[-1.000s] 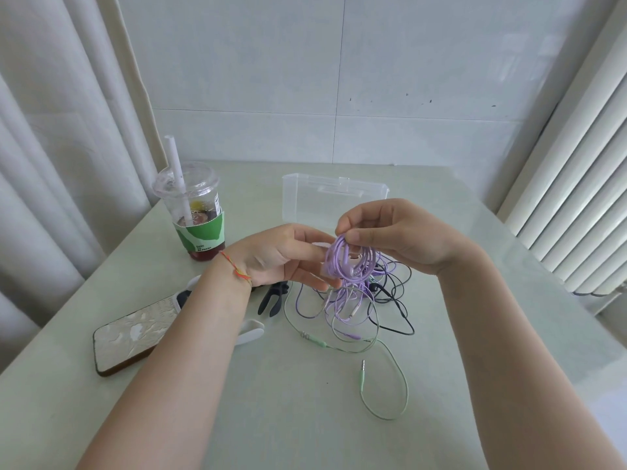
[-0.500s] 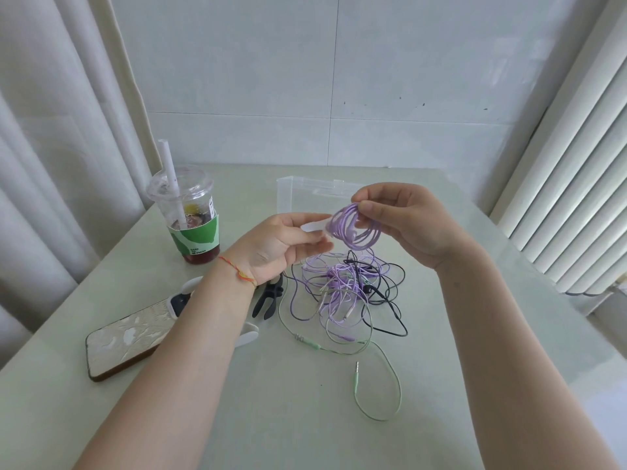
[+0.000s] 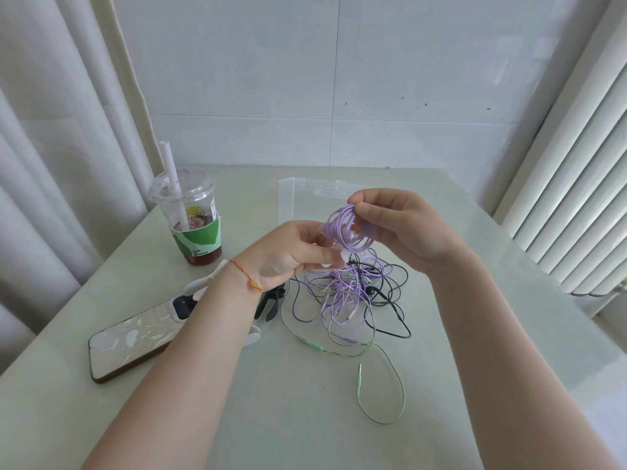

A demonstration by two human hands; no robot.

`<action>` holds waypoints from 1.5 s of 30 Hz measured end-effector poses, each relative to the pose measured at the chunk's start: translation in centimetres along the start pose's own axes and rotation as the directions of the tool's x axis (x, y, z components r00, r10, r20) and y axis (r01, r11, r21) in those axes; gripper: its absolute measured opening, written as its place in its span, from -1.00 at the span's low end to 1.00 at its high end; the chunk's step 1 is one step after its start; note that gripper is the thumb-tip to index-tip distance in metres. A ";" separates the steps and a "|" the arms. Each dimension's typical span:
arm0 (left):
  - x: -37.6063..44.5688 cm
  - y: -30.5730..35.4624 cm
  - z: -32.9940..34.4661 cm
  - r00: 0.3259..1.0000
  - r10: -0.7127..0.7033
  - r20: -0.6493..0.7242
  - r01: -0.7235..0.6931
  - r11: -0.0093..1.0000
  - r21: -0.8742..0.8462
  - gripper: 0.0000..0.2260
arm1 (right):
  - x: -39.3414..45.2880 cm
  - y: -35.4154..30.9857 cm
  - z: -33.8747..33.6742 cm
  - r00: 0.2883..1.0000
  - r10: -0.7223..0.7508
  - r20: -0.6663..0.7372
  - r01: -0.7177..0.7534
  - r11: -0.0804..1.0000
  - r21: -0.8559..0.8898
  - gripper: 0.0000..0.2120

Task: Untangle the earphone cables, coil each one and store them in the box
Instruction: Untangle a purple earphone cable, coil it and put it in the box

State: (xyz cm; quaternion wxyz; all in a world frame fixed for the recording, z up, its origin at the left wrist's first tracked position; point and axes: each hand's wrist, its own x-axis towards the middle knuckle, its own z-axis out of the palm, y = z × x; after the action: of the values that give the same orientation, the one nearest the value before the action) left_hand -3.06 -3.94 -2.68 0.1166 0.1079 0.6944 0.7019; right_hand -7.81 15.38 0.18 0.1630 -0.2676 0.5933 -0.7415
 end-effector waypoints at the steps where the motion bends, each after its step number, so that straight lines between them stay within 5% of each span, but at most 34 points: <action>1: 0.0 0.0 0.0 1.000 0.004 -0.021 -0.004 1.000 0.003 -0.73 | 0.0 0.0 -0.3 1.000 -0.008 -0.009 0.008 1.000 0.014 -0.88; 14: 0.3 0.8 0.1 0.961 0.131 -0.242 -0.118 0.991 0.070 -0.62 | 0.1 0.7 -0.8 0.999 -0.008 0.039 -0.003 0.962 0.273 -0.84; 19: 0.2 0.9 0.3 0.935 0.173 -0.310 -0.118 0.975 0.186 -0.54 | 0.2 1.0 -0.4 0.998 -0.009 0.062 -0.007 0.967 0.256 -0.84; 23: 0.1 0.9 0.4 0.932 0.182 -0.313 -0.110 0.966 0.233 -0.70 | 0.5 1.4 -0.8 0.998 0.007 0.062 -0.021 0.971 0.239 -0.85; 29: 0.1 0.8 0.6 0.946 0.171 -0.276 -0.103 0.964 0.244 -0.48 | 0.5 1.5 -1.4 0.999 0.027 0.031 -0.034 0.972 0.234 -0.84; 35: 0.3 0.3 0.4 0.921 0.179 -0.345 -0.089 0.962 0.260 -0.67 | 0.5 1.4 -1.5 0.999 0.036 0.040 -0.044 0.974 0.221 -0.73; 37: 0.5 0.2 0.3 0.898 0.194 -0.395 -0.108 0.967 0.230 -0.83 | 0.3 0.9 -1.5 0.999 0.035 0.031 -0.040 0.982 0.186 -0.78; 45: 0.1 0.8 0.5 0.902 0.197 -0.383 -0.149 0.977 0.151 -0.87 | 0.7 0.5 0.8 0.971 -0.142 -0.193 0.096 0.968 -0.232 -0.89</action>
State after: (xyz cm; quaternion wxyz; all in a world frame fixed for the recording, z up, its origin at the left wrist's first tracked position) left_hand -2.99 -3.42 -1.86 -0.0958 0.0316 0.7316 0.6742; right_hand -7.93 14.18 -0.05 0.0242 -0.2403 0.6685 -0.7034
